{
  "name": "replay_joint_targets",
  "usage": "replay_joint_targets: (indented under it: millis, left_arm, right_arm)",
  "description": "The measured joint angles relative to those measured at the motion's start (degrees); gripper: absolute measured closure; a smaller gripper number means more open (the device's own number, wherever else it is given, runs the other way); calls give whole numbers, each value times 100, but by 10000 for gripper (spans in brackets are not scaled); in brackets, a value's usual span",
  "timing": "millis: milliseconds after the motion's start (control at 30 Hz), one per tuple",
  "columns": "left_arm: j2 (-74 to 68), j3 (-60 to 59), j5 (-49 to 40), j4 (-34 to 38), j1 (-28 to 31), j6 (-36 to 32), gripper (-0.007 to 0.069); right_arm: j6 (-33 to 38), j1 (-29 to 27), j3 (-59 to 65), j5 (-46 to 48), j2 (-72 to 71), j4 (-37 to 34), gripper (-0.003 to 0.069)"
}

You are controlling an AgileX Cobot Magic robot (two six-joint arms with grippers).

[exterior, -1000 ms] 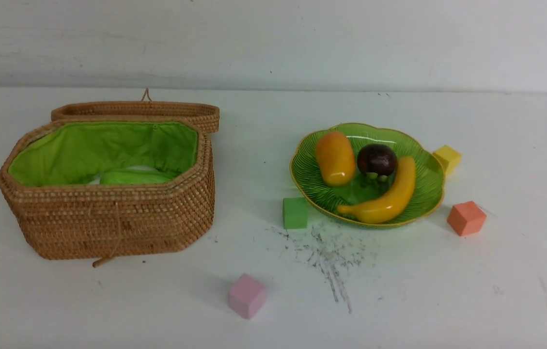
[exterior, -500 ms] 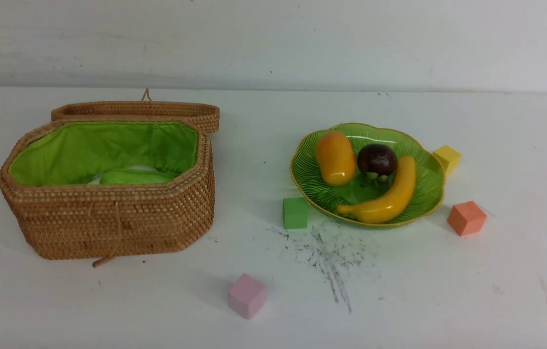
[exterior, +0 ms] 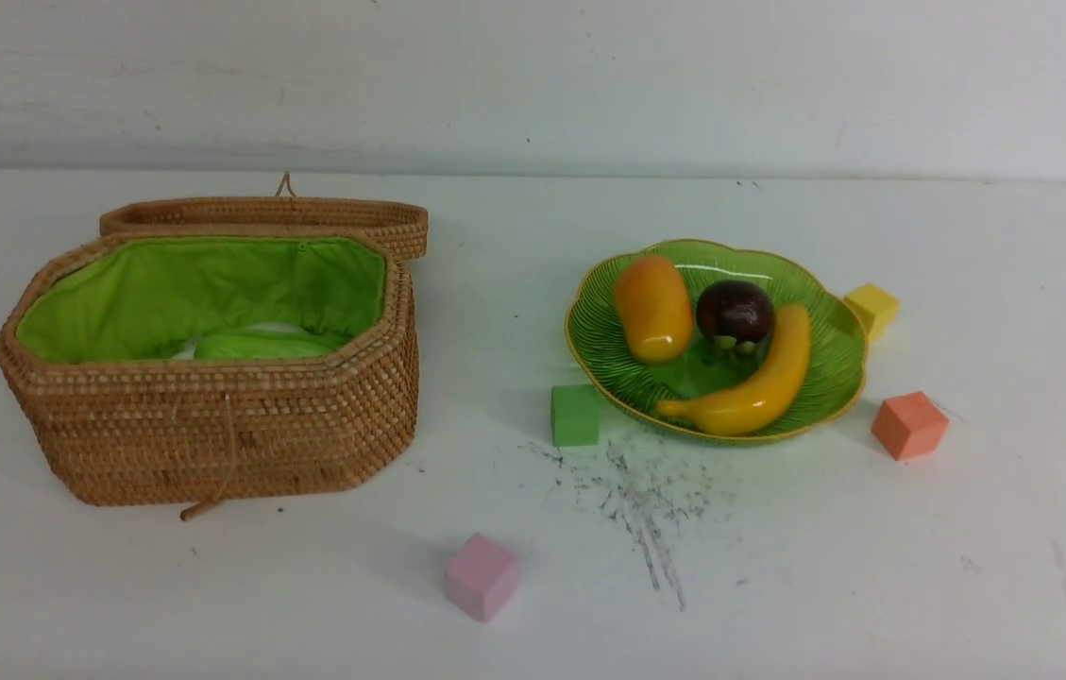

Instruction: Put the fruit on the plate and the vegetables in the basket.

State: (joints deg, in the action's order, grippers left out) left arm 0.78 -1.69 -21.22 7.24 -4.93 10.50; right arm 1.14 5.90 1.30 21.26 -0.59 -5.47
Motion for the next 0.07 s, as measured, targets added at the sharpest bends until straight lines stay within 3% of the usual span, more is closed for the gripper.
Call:
replay_joint_targets:
  millis: [67]
  left_arm:
    - [0, 0, 0, 0, 0, 0, 637]
  right_arm:
    - [0, 0, 0, 0, 0, 0, 604]
